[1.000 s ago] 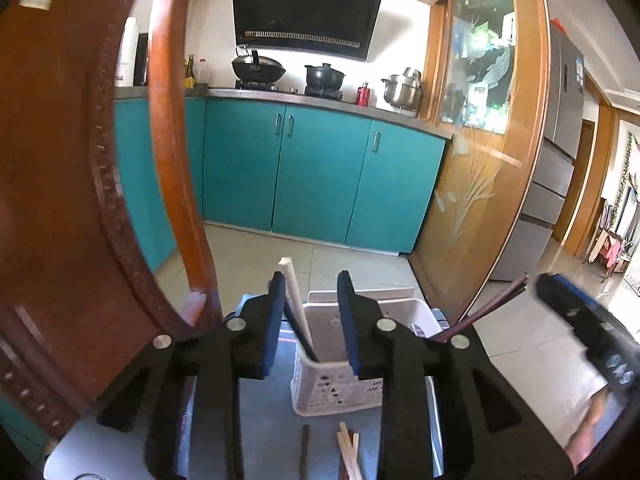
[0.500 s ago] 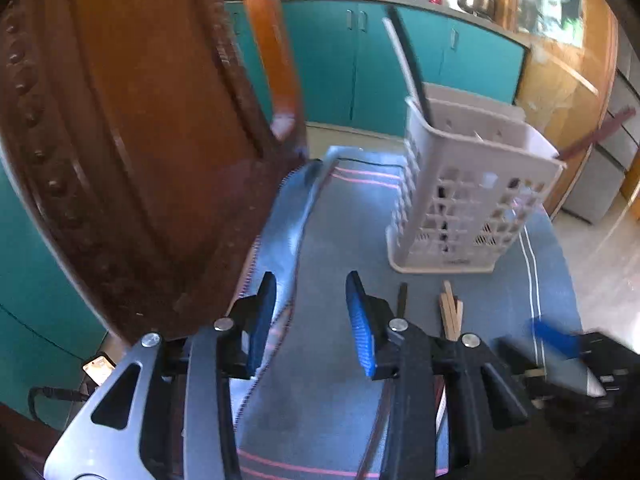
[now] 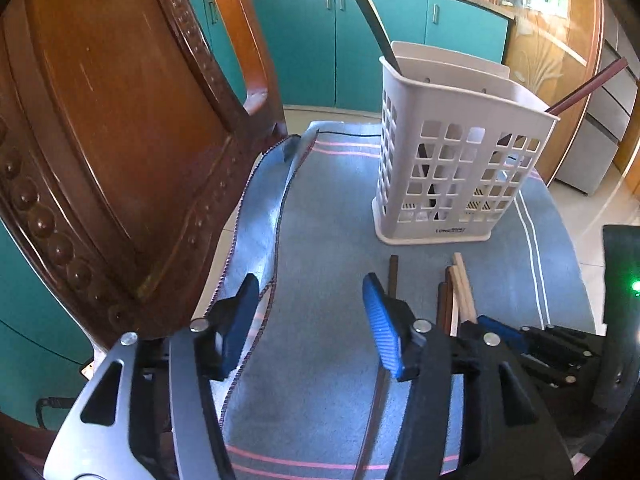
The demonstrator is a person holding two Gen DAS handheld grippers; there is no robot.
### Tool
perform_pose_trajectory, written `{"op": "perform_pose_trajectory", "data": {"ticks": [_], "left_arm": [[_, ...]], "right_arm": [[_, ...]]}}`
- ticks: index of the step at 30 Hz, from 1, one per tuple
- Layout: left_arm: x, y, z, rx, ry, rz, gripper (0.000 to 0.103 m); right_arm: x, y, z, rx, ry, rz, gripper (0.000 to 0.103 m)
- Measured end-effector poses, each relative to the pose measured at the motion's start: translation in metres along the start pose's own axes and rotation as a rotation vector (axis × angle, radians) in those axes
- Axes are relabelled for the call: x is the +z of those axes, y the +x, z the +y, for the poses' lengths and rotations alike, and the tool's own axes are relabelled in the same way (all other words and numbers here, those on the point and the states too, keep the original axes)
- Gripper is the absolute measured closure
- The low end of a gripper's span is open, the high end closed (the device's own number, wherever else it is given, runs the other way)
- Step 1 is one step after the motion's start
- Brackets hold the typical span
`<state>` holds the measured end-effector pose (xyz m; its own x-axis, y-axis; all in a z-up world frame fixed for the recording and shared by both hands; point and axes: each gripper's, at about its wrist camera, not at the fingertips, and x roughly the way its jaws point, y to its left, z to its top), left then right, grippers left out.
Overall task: Organize utensils
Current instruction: 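Move the right gripper over a light wooden chopstick while the left gripper moves over a dark brown one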
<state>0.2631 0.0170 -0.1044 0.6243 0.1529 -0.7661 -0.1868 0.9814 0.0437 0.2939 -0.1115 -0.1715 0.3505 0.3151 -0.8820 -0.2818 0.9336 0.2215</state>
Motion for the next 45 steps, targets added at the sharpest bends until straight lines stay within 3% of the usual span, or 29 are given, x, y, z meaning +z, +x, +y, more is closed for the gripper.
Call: {"op": "perform_pose_trajectory", "data": {"ticks": [13, 18, 27, 36, 42, 45], "left_arm": [[-0.009, 0.018, -0.013, -0.055, 0.024, 0.085, 0.041], [-0.009, 0.019, -0.019, -0.056, 0.04, 0.09, 0.038], [-0.011, 0.028, -0.019, -0.064, 0.035, 0.124, 0.037], [-0.014, 0.036, -0.017, -0.057, 0.047, 0.145, 0.035], [-0.018, 0.048, -0.031, -0.063, 0.076, 0.175, 0.035], [-0.021, 0.051, -0.038, -0.065, 0.093, 0.185, 0.034]], "right_arm": [[-0.002, -0.021, -0.043, -0.018, 0.136, -0.032, 0.089], [0.001, -0.031, -0.046, 0.007, 0.132, -0.066, 0.089], [-0.006, -0.02, -0.056, -0.086, 0.1, -0.007, 0.088], [-0.003, -0.024, -0.061, -0.096, 0.101, -0.033, 0.087], [-0.002, -0.017, -0.058, -0.1, 0.075, -0.034, 0.08], [-0.001, -0.011, -0.048, -0.156, 0.026, -0.037, 0.079]]}}
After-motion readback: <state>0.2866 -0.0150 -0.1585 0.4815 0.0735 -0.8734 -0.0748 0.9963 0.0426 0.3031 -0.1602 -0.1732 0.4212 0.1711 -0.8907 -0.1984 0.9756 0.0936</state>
